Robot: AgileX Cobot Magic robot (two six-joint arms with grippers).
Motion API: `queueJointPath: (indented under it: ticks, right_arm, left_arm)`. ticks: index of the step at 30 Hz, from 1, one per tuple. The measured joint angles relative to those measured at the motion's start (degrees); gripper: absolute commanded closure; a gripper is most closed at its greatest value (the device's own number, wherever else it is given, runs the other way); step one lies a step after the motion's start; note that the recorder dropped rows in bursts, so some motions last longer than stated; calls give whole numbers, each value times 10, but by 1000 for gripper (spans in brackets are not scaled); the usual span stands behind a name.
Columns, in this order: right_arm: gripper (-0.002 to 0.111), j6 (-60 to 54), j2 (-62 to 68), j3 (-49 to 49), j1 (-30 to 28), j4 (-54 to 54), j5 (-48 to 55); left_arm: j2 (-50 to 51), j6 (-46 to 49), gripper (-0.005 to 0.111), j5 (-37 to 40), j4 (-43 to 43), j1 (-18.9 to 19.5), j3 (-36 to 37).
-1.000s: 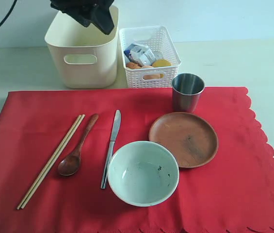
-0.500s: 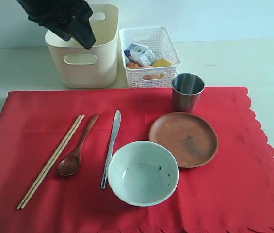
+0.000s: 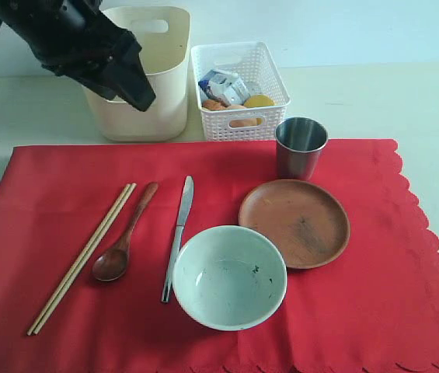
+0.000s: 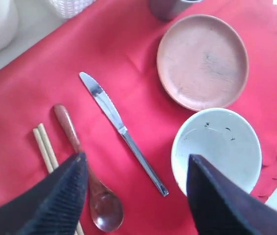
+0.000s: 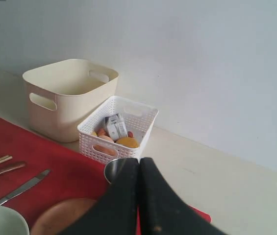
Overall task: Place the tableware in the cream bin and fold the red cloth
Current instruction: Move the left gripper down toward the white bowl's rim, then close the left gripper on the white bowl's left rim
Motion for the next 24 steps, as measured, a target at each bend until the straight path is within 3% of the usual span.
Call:
queueJointPath:
  ticks: [10,17,24]
  right_arm:
    - [108,0,0,0,0,0,0]
    - [108,0,-16,0,-3,0,1]
    - [108,0,-45,0,-69,12,1]
  left_arm:
    - [0,61,48,-69,-11,-44,70]
    - [29,67,35,-71,-11,-55,115]
    - [51,67,35,-71,-15,-56,152]
